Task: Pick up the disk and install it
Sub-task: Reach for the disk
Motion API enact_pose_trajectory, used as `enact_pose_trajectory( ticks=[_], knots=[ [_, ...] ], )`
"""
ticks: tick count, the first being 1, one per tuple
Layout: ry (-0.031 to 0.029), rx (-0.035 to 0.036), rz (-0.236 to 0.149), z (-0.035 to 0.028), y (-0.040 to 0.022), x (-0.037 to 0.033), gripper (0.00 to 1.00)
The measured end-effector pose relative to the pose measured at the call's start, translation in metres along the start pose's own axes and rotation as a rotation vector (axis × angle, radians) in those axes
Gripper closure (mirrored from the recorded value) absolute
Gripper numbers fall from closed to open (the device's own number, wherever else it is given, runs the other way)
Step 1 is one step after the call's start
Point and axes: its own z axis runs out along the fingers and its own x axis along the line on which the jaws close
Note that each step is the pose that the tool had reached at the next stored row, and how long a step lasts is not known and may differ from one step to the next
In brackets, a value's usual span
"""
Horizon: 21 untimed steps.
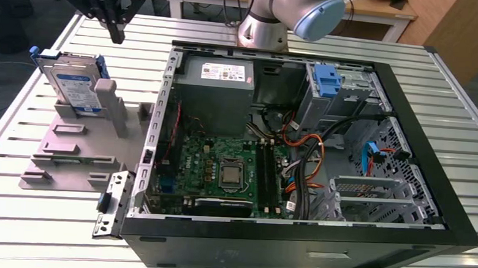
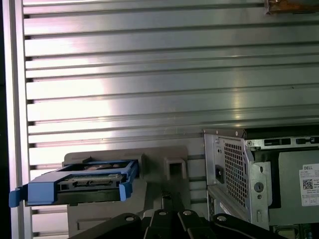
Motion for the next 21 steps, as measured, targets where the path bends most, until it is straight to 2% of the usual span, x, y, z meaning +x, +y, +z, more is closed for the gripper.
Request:
enact_pose_trajectory(
  ticks=[9,21],
  knots=[
    [-0.0001,-0.0001,0.000,0.0010,-0.0007,0.0075,0.89],
    [-0.0002,-0.0001,0.000,0.0018,-0.0024,0.0284,0.89]
  ],
)
